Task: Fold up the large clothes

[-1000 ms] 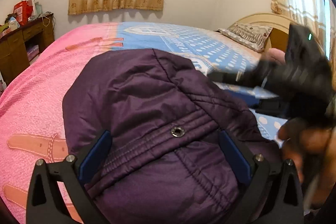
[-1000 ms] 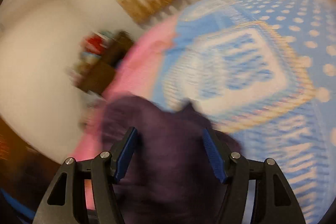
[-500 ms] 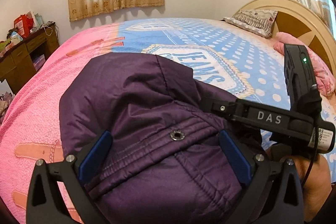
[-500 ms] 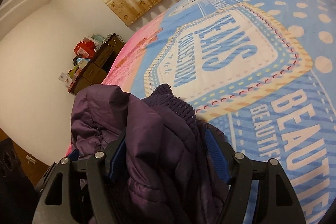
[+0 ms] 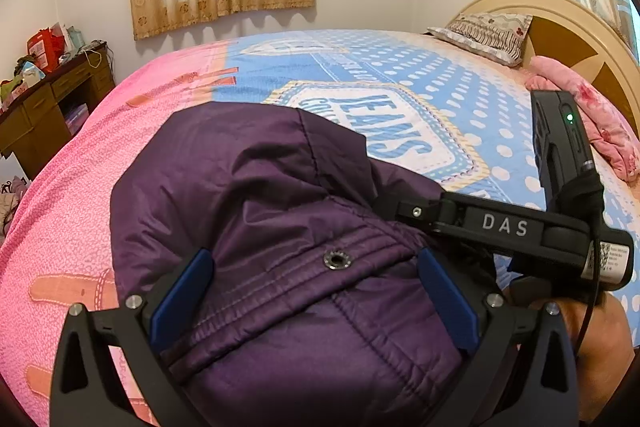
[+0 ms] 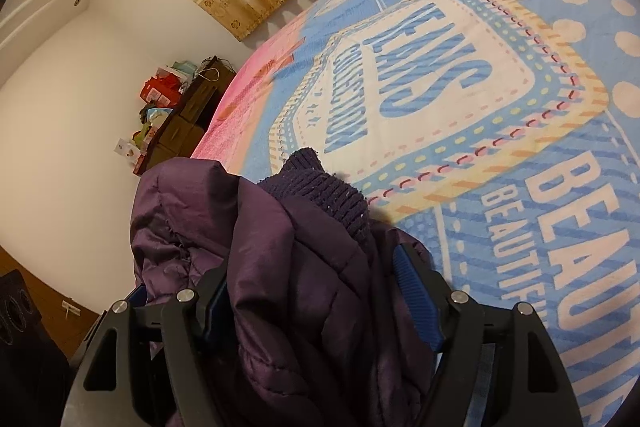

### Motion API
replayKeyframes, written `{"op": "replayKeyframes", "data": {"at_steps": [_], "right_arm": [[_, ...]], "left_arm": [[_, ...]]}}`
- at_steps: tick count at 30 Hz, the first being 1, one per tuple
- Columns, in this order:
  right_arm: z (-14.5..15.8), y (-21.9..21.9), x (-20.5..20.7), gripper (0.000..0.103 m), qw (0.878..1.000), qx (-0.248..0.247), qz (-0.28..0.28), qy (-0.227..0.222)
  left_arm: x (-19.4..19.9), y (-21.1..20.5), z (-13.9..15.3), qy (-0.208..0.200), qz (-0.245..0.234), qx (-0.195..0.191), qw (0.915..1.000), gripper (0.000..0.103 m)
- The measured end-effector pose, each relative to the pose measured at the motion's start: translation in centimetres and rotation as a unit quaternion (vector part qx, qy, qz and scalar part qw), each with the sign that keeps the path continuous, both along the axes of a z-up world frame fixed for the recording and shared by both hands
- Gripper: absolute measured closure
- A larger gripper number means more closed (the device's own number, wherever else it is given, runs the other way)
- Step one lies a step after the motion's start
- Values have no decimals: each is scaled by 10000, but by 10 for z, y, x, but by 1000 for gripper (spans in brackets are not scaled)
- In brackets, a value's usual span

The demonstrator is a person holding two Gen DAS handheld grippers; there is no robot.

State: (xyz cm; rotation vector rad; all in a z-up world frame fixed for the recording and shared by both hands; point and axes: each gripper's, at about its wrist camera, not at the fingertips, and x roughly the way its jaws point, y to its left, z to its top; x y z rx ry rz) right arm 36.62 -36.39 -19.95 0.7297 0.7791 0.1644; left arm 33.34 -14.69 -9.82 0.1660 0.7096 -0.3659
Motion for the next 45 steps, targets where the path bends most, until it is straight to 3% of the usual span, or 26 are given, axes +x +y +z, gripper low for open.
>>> {"op": "replayKeyframes", "data": {"at_steps": [15, 19, 22, 26, 32, 33, 35, 37, 40, 43, 45], "right_arm": [[-4, -2, 5, 30, 9998, 139, 100, 40], [25, 8, -6, 28, 9980, -624, -36, -114], [54, 23, -23, 28, 9935, -982, 299, -488], [56, 31, -20, 35, 9889, -1437, 364, -110], [36, 17, -9, 34, 9942, -1013, 371, 38], [31, 14, -7, 32, 9952, -910, 364, 29], [15, 4, -2, 18, 9976, -554, 396, 132], [9, -1, 1, 15, 9980, -328, 511, 165], [7, 0, 3, 14, 9968, -393, 684, 160], [2, -4, -1, 14, 9976, -195, 658, 81], [-1, -8, -3, 14, 9978, -26, 661, 16]], "left_arm": [[0, -7, 1, -12, 36, 167, 9999, 0], [0, -3, 2, -15, 20, 85, 10000, 0], [-1, 0, 3, -36, 47, 3, 10000, 0], [-1, -4, 4, -58, 82, 137, 9999, 0], [4, -11, 0, -21, 177, 316, 9993, 0], [6, -12, 0, -12, 188, 324, 9993, 0], [7, -15, -1, -27, 239, 395, 9989, 0], [7, -17, 0, -30, 231, 453, 9987, 0], [5, -14, 6, 53, 160, 464, 9988, 0], [-6, 11, 24, 119, 65, 134, 9998, 0], [-19, 49, 39, 45, 49, -405, 9992, 0]]}}
